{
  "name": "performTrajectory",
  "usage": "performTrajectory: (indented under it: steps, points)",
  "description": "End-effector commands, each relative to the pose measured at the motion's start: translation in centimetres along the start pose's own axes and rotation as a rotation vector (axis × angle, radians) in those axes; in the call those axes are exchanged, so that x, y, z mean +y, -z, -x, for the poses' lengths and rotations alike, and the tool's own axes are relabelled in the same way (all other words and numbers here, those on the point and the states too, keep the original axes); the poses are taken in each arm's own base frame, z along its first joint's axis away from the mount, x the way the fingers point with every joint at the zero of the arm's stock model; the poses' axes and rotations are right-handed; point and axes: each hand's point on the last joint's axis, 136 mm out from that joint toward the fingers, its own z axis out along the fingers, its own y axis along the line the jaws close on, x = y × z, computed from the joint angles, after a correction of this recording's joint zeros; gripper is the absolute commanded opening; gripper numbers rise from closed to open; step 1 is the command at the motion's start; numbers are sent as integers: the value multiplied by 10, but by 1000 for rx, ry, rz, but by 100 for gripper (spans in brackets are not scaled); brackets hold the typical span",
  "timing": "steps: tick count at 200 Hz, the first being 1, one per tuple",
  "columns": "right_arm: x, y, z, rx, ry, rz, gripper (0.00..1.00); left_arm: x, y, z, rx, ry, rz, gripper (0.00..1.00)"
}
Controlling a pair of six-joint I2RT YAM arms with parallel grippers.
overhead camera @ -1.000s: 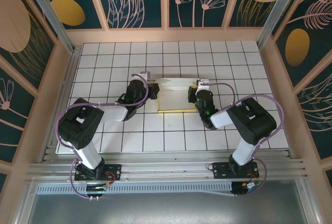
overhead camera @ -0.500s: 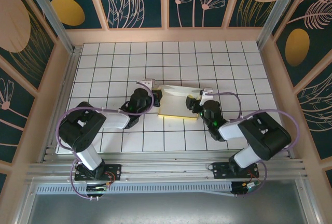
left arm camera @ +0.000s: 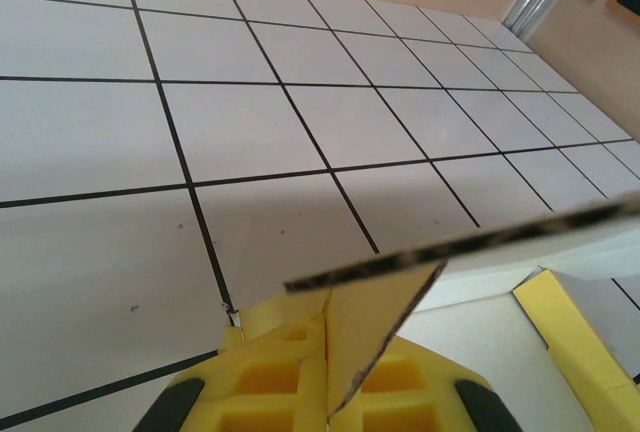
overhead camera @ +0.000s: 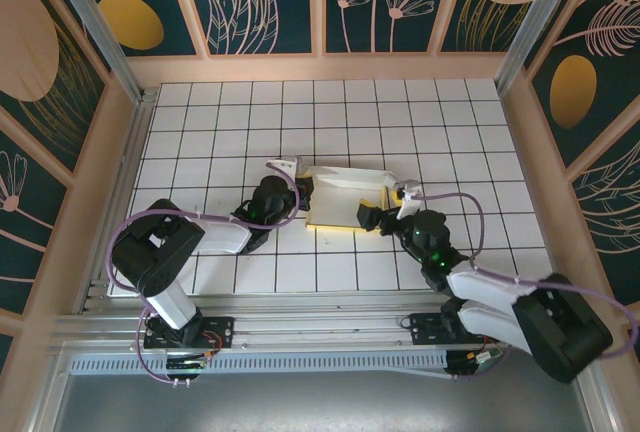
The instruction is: Fold the paper box
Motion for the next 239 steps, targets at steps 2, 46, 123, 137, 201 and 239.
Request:
performTrajectory:
  steps: [2, 46, 123, 137, 201, 239]
  points:
    - [-3, 16, -10, 68, -74, 0, 99, 10, 3, -38, 134, -46, 41, 0]
    - [-9, 44, 32, 37, -300, 3, 97, 1, 5, -25, 107, -51, 23, 0]
    - [-85, 10, 86, 176, -786, 4, 72, -11, 11, -19, 46, -105, -7, 0]
    - [-92, 0, 78, 219, -795, 0, 56, -11, 13, -24, 55, -107, -13, 0]
    - [-93, -6, 14, 347, -799, -42, 10, -17, 15, -34, 79, -110, -42, 0]
    - [-80, -15, -8, 416, -791, -24, 9, -18, 17, -36, 82, -105, -48, 0]
